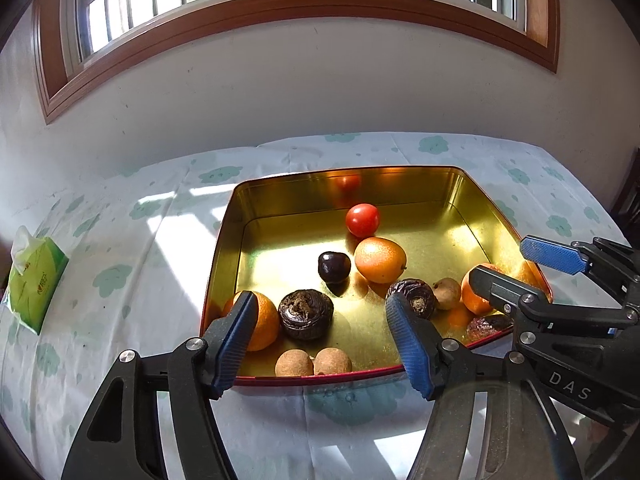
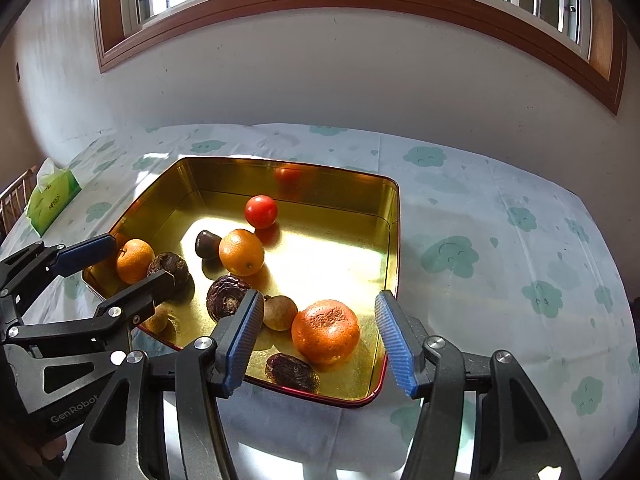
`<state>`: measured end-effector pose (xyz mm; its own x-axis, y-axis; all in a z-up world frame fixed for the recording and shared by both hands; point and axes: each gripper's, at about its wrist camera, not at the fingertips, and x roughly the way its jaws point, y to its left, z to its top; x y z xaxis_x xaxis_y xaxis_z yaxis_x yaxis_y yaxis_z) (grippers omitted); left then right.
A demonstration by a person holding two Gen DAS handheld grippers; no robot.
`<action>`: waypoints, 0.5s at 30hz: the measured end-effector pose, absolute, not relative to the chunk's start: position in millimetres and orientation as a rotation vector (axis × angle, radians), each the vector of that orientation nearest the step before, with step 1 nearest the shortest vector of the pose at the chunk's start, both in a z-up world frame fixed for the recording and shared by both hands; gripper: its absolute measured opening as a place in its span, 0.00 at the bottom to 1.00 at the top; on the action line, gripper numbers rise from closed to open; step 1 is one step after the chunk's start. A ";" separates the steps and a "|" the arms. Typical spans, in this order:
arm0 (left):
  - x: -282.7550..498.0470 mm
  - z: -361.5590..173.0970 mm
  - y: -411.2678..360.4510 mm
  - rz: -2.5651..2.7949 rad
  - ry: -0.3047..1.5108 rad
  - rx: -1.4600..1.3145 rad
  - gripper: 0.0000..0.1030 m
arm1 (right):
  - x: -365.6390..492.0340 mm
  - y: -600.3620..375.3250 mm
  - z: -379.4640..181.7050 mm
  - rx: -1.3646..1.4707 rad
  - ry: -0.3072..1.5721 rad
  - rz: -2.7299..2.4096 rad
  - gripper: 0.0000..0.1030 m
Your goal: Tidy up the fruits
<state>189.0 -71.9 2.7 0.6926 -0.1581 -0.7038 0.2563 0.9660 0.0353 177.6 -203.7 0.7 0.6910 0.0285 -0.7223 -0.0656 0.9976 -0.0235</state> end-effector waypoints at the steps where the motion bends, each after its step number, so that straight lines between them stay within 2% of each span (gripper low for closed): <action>1: 187.3 4.1 -71.3 -0.232 0.770 0.136 0.68 | 176.1 -203.9 1.8 -0.047 0.804 0.053 0.55; 6: 178.2 10.3 -65.7 -0.207 0.763 0.129 0.69 | 168.5 -204.5 8.7 -0.043 0.784 0.044 0.59; 15: 154.5 21.8 -47.2 -0.125 0.747 0.095 0.69 | 149.4 -209.6 20.1 0.004 0.767 0.026 0.59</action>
<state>154.5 -47.2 21.8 0.7267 -0.0797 -0.6824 0.1473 0.9882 0.0414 149.4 -209.6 20.1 0.7195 0.0244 -0.6940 -0.0217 0.9997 0.0127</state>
